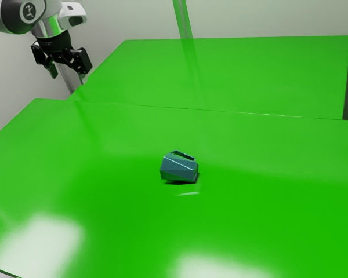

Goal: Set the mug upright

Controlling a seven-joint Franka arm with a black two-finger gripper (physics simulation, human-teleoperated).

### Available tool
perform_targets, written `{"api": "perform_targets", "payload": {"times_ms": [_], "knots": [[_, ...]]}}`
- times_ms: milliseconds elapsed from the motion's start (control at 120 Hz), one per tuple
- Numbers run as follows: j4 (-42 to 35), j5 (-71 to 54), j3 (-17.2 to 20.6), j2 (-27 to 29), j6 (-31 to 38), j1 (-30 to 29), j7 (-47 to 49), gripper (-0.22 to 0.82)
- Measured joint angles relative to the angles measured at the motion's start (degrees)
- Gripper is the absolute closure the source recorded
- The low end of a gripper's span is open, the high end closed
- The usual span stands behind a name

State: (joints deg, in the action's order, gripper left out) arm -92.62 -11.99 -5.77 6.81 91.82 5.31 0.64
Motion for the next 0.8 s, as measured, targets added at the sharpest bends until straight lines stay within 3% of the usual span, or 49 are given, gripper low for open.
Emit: {"api": "perform_targets", "payload": {"times_ms": [300, 800], "knots": [[-1.0, 0.1, -0.1, -0.2, 0.5, 0.1, -0.6, 0.0], [-4.3, 24.4, -1.9, -14.6, 5.3, -3.6, -1.0, 0.0]]}}
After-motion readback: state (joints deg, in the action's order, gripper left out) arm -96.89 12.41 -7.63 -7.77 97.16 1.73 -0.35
